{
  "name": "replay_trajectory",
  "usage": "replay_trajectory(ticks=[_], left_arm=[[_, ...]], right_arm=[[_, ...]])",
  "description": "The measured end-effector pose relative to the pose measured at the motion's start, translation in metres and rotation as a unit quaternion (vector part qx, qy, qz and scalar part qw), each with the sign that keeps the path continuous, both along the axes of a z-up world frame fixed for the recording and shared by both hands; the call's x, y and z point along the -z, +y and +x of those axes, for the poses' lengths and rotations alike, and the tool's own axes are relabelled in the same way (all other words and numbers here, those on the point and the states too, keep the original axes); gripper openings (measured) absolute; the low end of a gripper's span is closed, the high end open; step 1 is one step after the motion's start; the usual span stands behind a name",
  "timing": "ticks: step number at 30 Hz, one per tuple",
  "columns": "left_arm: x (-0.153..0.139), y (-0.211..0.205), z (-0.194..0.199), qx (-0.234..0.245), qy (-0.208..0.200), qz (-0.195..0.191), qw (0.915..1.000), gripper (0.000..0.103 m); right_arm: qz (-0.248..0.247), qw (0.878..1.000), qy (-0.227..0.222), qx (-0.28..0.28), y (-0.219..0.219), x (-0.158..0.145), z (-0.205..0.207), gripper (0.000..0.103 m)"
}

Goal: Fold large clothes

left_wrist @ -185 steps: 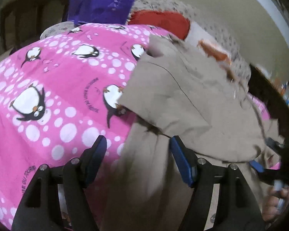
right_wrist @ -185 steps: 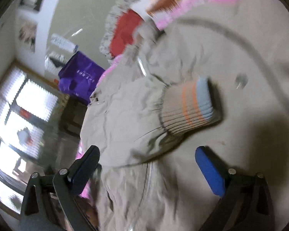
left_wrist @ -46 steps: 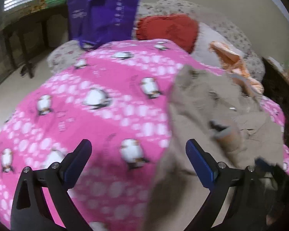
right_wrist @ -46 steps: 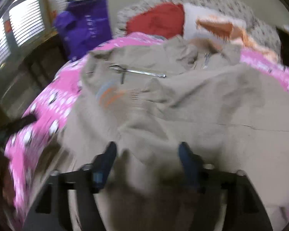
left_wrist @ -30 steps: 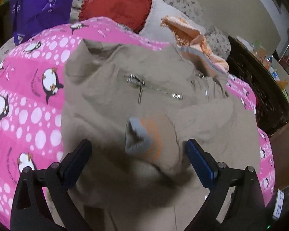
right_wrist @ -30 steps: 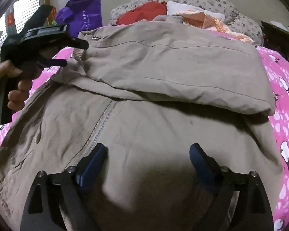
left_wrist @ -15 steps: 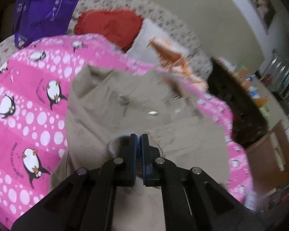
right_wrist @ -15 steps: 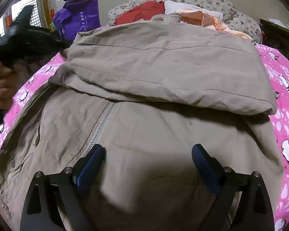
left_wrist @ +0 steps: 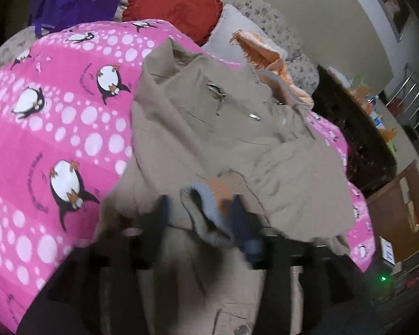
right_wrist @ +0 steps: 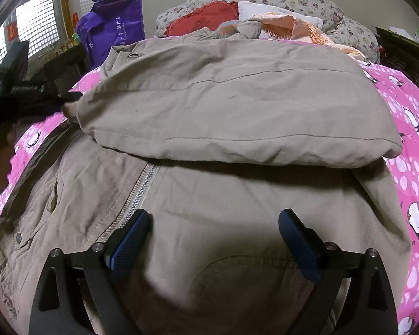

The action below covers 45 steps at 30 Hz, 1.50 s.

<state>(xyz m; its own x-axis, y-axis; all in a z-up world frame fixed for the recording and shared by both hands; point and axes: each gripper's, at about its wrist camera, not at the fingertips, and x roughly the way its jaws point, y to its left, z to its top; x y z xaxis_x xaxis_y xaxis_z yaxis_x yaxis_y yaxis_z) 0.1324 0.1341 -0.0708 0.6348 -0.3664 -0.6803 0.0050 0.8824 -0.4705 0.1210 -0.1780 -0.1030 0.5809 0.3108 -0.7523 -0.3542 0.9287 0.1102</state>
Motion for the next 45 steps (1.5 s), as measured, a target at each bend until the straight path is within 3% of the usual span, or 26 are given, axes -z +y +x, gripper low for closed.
replay_trajectory(ticks=[7,8,9,10,12,19,22,26,29,30,31,33,35,36,37,38,39,42,43,45], left_arm=[[-0.011,-0.022,0.0,0.028,-0.019,0.009,0.9994,0.053],[-0.009,-0.024,0.001,0.029,-0.014,0.015,0.9994,0.044],[-0.007,-0.025,0.003,0.026,-0.008,0.021,0.9994,0.011],[-0.005,-0.025,0.004,0.024,0.004,0.021,0.9995,0.003],[-0.009,-0.021,0.004,0.017,0.002,0.009,0.9998,0.003],[-0.079,0.022,0.008,-0.035,-0.086,0.028,0.9953,0.003],[-0.066,0.037,0.021,-0.049,-0.062,0.023,0.9966,0.003],[-0.021,0.022,0.034,-0.03,-0.011,0.055,0.998,0.003],[-0.014,0.016,0.031,-0.029,0.002,0.076,0.9967,0.008],[-0.019,0.016,0.026,-0.031,-0.006,0.075,0.9967,0.016],[-0.029,0.019,0.02,-0.038,-0.017,0.081,0.9958,0.031],[-0.047,0.025,0.007,-0.065,-0.051,0.109,0.9906,0.051],[-0.066,0.028,-0.004,-0.087,-0.09,0.121,0.9848,0.052],[-0.072,0.026,-0.003,-0.088,-0.098,0.12,0.984,0.052],[-0.076,0.019,-0.002,-0.083,-0.105,0.117,0.9841,0.052],[-0.076,0.008,0.002,-0.071,-0.109,0.118,0.9845,0.052],[-0.073,-0.002,0.007,-0.057,-0.11,0.12,0.985,0.052],[-0.049,-0.031,0.027,-0.011,-0.08,0.134,0.9877,0.052],[-0.036,-0.036,0.035,-0.017,-0.062,0.158,0.9853,0.05],[-0.018,-0.035,0.048,-0.029,-0.033,0.169,0.9847,0.05]], right_arm=[[0.003,1.0,0.003,0.0,-0.002,0.0,0.002,0.096],[0.003,1.0,0.003,0.0,-0.002,0.0,0.002,0.096],[0.003,1.0,0.003,0.0,-0.002,0.0,0.002,0.096],[0.003,1.0,0.003,0.0,-0.001,0.001,0.002,0.096],[0.001,1.0,0.002,0.0,-0.001,0.0,0.002,0.096],[0.002,1.0,0.002,0.0,-0.001,0.001,0.002,0.096],[0.001,1.0,0.002,0.001,-0.001,0.001,0.002,0.097],[-0.001,1.0,0.002,0.002,-0.001,0.001,0.002,0.097],[0.001,1.0,0.009,0.009,-0.005,-0.003,0.001,0.097],[0.007,1.0,0.017,0.01,-0.009,-0.007,-0.001,0.095],[0.028,0.999,0.026,0.008,-0.016,-0.013,-0.003,0.089],[0.085,0.996,0.01,0.017,-0.039,-0.04,-0.01,0.083],[0.114,0.992,-0.039,0.034,-0.058,-0.069,-0.013,0.083],[0.123,0.99,-0.061,0.043,-0.064,-0.083,-0.01,0.076],[0.132,0.988,-0.067,0.037,-0.065,-0.095,0.002,0.05],[0.13,0.99,-0.054,0.027,-0.061,-0.099,0.014,0.032],[0.108,0.993,-0.031,0.018,-0.051,-0.101,0.03,0.006],[0.041,0.999,-0.015,-0.011,-0.026,-0.092,0.056,0.004],[0.014,1.0,-0.016,-0.005,-0.026,-0.084,0.062,0.004],[-0.015,1.0,0.004,0.021,-0.042,-0.062,0.077,0.001]])
